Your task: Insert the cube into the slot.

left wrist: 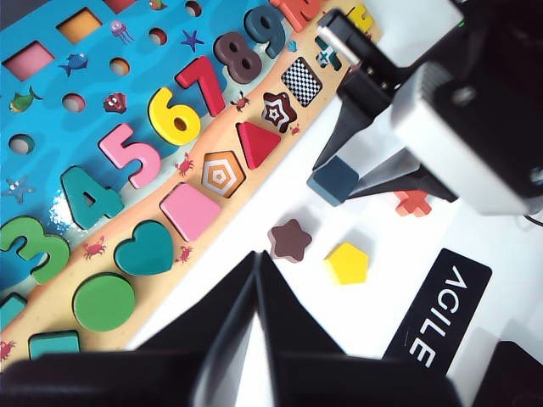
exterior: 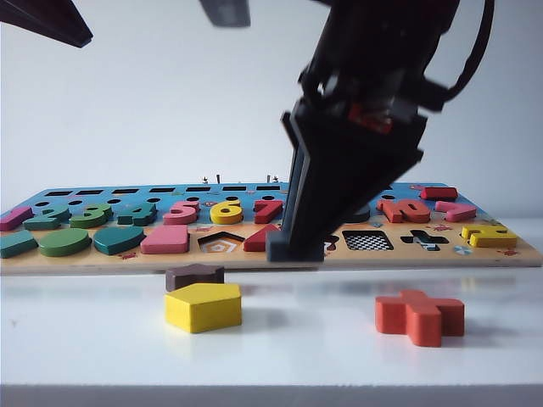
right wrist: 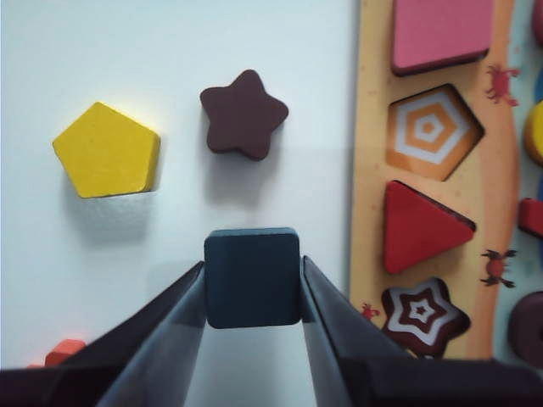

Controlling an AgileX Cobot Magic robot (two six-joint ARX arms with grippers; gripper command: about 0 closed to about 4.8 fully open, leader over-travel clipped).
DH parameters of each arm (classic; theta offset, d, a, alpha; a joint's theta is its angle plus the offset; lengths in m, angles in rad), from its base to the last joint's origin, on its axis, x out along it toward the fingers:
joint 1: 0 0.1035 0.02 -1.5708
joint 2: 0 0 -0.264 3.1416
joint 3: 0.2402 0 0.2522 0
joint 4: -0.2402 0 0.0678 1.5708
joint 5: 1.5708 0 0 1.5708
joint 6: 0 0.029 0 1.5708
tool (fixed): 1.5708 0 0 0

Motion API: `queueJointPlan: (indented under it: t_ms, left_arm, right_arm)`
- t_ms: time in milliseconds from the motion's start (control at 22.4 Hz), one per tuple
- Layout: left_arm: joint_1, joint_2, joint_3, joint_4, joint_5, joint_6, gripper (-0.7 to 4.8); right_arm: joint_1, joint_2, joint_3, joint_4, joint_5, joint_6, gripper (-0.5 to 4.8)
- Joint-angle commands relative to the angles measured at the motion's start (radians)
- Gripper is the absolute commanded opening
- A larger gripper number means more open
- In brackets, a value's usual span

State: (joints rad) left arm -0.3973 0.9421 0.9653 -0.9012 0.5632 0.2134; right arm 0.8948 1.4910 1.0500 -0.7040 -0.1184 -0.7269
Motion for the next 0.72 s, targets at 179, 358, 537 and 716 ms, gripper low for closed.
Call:
queueJointPlan:
  t_ms: [179,358,537,716]
  left_arm:
    - [0.001,0.001,0.005,0.013,0.0,0.007,0.17]
    - [0.001,0.001,0.005,0.013,0.0,0.007,0.17]
    - [0.001,0.001,0.005,0.013,0.0,0.007,0.17]
    - [0.001,0.001,0.005,0.013,0.0,0.007,0.17]
  right_arm:
    - [-0.019,-0.081,0.008,0.0,0.101,-0.003,1.24]
    - [-0.079,-0.136,0.008,-0.032,0.178,-0.004,1.24]
    - [-0.133,-0.144,0.008,-0.038,0.183,-0.029,1.24]
    - [-0.149,-0.131,0.007,-0.029,0.183,-0.097,1.22]
